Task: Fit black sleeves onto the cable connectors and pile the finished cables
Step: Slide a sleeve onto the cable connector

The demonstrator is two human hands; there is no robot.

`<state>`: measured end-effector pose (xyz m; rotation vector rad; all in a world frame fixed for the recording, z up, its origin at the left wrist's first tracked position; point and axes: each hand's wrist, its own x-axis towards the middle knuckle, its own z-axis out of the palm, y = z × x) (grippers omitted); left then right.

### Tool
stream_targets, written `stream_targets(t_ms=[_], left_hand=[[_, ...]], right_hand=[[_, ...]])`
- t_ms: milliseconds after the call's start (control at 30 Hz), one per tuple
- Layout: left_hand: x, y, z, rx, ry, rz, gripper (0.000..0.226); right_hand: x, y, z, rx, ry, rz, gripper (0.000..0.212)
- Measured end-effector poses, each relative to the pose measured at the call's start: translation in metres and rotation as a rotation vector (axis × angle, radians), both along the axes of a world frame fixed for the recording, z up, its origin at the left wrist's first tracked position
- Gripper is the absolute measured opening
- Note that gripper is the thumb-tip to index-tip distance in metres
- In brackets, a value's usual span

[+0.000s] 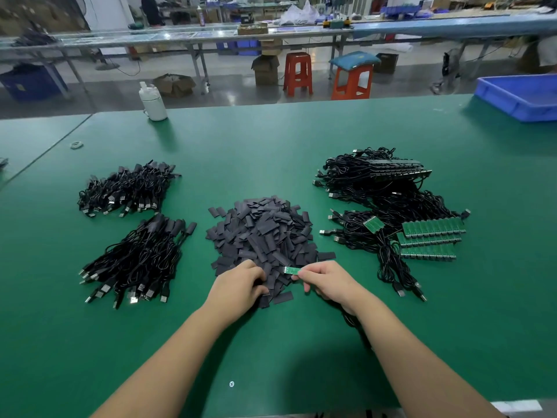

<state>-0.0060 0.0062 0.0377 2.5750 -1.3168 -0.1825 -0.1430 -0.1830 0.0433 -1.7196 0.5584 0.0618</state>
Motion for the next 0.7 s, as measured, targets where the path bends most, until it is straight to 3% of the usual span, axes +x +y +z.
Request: stream_targets(t_ms=[133,267,333,433,500,700], left_hand=[[0.001,0.000,0.002,-0.043,-0.002,0.003,0.018],[-0.001,-0.001,0.008,-0.077,-0.016,0.028,0.014],[-0.003,-0.002,0.011,-0.154,0.091,0.087,0.013],[-0.006,-0.004,0.013,-0.378,0.411,0.203,0.015],[-0.007,-0.004,0.012,-0.425,0.495,0.234,0.022],[-0.016,-0.005,0.010,-0.278,0.364,0.061,0.036]], right_hand=[[0.000,0.002,0.001,0.020,0.005,0.034,0.035],[0.001,0.000,-0.003,0.057,0.020,0.006,0.024],[0.001,0.000,-0.005,0.043,0.038,0.022,0.022],[-0.001,-0.001,-0.008,0.030,0.039,0.054,0.025],[-0.002,-0.001,-0.009,0.020,0.030,0.068,0.028],[-0.004,-0.003,-0.011,0.038,0.020,0.076,0.024]])
